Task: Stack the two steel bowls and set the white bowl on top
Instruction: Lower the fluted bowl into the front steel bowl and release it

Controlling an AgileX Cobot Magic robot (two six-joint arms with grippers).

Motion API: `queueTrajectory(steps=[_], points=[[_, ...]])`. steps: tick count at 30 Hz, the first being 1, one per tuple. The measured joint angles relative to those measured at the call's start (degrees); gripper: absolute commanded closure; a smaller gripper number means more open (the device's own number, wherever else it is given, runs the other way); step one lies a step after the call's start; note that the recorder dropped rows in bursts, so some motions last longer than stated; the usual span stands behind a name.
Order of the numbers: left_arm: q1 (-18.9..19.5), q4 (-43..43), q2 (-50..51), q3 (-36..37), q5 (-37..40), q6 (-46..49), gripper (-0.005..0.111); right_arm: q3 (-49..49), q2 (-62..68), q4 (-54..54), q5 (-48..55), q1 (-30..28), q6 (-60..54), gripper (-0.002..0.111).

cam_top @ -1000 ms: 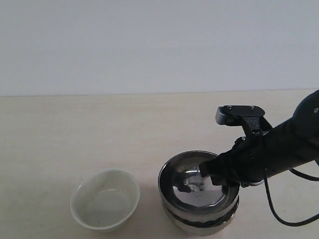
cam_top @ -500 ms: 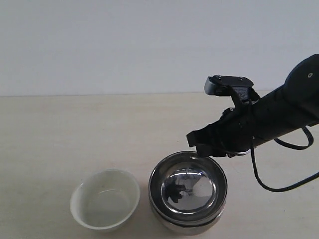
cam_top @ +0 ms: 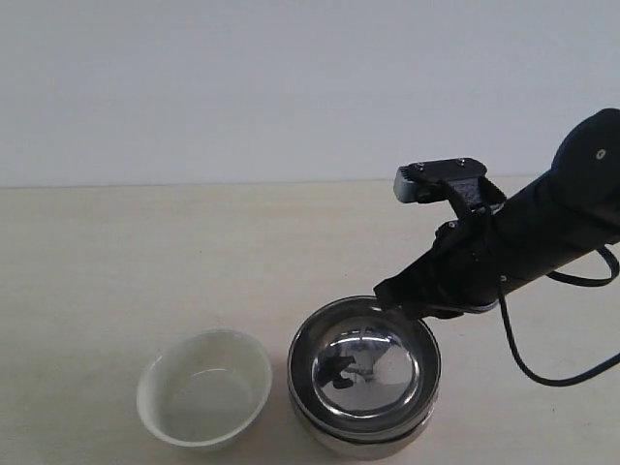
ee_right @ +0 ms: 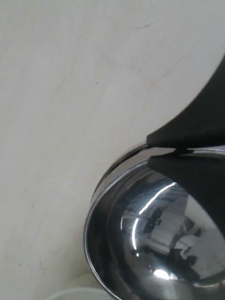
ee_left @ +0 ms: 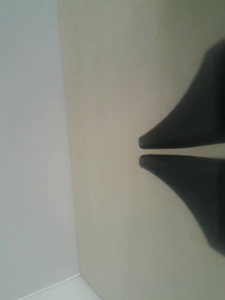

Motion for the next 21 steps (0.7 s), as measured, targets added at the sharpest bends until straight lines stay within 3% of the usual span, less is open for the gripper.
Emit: queueTrajectory(steps=[21], points=[[0.0,0.0,0.0,0.0,0.0,0.0,0.103,0.0,1.4,-0.8,-1.8,0.0,1.1,0.108]])
